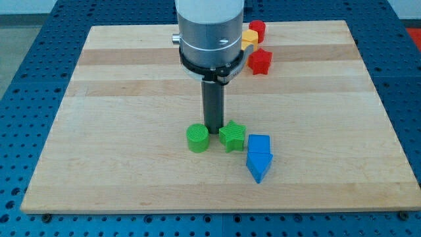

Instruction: Slide the green star to the left side of the blue cube

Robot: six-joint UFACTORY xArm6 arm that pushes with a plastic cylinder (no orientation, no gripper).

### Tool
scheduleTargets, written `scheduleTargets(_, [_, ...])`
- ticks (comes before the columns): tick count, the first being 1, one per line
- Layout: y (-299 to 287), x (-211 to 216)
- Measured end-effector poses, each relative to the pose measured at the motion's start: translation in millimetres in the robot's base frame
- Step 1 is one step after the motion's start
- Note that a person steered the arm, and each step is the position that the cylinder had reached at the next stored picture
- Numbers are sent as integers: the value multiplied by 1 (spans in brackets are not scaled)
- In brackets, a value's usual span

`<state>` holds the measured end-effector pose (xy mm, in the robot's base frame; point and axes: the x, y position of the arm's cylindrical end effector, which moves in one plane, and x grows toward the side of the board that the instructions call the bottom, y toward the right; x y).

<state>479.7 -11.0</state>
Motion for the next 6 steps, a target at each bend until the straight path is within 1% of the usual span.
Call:
scheduleTargets(1, [8,-29])
scheduleTargets(2, [35,-22])
scheduleTargets(3, [37,11])
scheduleTargets(4, [36,27])
scheduleTargets(5, [36,17])
scheduleTargets(6, [48,-13])
